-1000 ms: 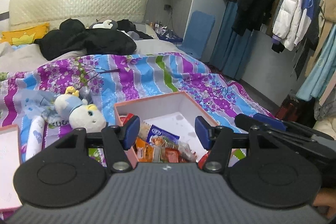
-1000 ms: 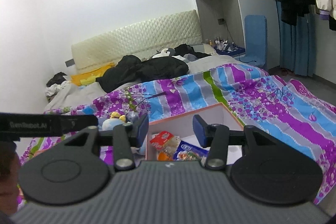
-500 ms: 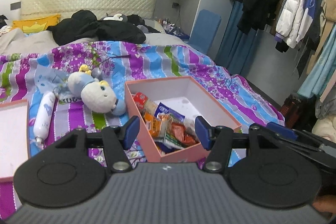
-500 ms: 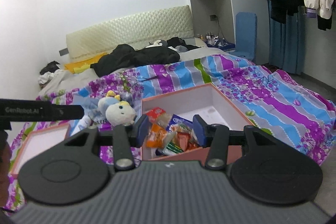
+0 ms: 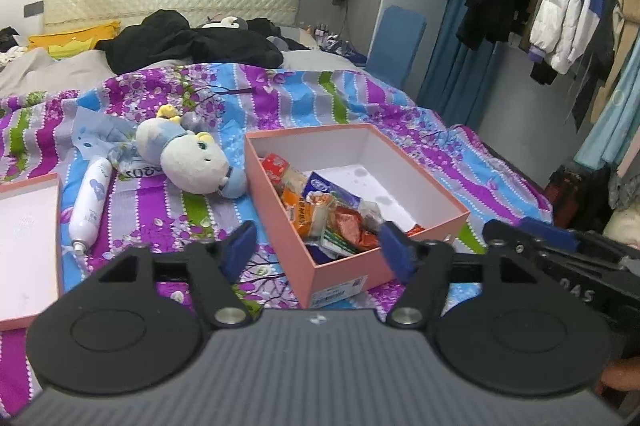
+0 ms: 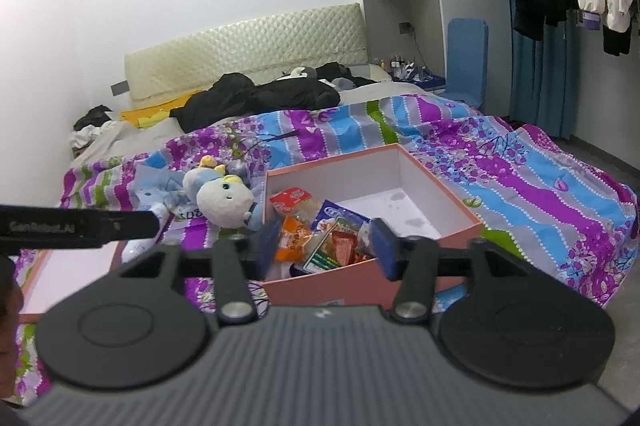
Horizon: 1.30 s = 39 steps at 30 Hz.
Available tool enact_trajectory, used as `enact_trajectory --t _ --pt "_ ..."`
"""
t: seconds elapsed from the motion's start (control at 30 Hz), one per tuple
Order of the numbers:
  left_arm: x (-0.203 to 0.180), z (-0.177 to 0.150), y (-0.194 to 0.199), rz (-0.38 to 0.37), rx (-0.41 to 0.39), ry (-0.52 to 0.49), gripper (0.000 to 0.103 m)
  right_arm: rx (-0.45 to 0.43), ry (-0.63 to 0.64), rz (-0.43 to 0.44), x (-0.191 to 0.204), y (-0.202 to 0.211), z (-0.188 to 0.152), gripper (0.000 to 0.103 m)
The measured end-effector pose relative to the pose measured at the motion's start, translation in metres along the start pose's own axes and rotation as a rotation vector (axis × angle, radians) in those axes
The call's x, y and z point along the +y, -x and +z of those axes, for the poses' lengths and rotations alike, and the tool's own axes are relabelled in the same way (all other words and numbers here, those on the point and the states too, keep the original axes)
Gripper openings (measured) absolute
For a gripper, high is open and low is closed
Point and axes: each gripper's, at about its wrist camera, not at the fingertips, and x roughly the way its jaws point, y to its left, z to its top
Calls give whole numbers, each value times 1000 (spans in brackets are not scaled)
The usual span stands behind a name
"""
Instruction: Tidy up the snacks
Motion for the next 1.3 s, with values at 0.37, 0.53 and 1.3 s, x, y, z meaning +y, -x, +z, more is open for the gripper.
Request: enact_trajectory --t 0.37,0.53,1.3 --pt "1 6 -2 38 -26 -15 99 -3 -2 -37 -9 -3 -2 91" --pt "-2 6 -2 43 -24 -29 99 -5 -11 -39 -11 -3 -1 91" --pt "-2 6 -3 63 -7 -21 99 -16 -6 -42 -11 0 0 91"
